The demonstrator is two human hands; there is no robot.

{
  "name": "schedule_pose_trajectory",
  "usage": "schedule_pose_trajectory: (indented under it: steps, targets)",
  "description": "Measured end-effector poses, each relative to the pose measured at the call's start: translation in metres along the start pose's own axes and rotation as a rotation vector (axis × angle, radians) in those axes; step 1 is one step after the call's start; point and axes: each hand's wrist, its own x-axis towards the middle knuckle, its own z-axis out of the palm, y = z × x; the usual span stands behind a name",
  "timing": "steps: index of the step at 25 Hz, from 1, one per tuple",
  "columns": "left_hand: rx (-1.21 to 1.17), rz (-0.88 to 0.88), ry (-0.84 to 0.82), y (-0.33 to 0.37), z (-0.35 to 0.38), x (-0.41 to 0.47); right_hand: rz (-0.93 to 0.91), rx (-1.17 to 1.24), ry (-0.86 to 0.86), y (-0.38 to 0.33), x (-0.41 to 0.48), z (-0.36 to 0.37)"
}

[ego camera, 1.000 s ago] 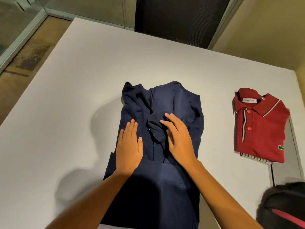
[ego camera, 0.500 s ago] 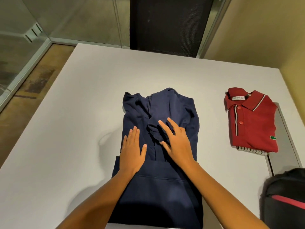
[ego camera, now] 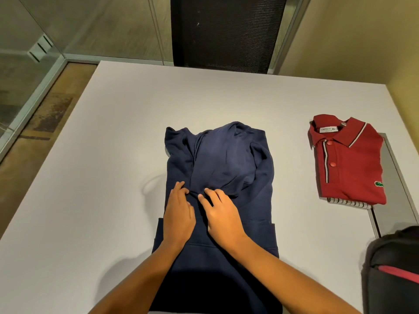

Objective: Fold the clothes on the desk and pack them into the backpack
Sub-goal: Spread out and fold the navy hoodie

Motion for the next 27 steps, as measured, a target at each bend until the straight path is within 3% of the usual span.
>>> schedule_pose_trajectory:
  steps: [3,6,11,15,21,24,27]
  targets:
    - [-0.013,0.067,-0.022,0.003,-0.008,-0.001,0.031,0.148,0.042,-0.002,-0.018,-0.016]
    - [0.067,0.244,-0.088,0.003,-0.029,-0.014,0.092,0.245,0.123,0.011,-0.046,-0.036]
    - [0.199,0.541,-0.192,-0.035,-0.049,-0.066,0.214,0.21,0.168,0.032,-0.112,-0.051]
    - [0.208,0.479,-0.155,-0.067,-0.069,-0.099,0.253,0.165,0.115,0.04,-0.166,-0.057]
    - [0.119,0.313,-0.154,-0.082,-0.088,-0.136,0.29,0.321,-0.066,0.048,-0.216,-0.054]
    - [0.021,0.281,-0.169,-0.085,-0.091,-0.144,0.224,0.209,-0.005,0.048,-0.228,-0.042]
    - [-0.058,0.344,-0.215,-0.096,-0.102,-0.147,0.259,0.243,0.023,0.051,-0.234,-0.034]
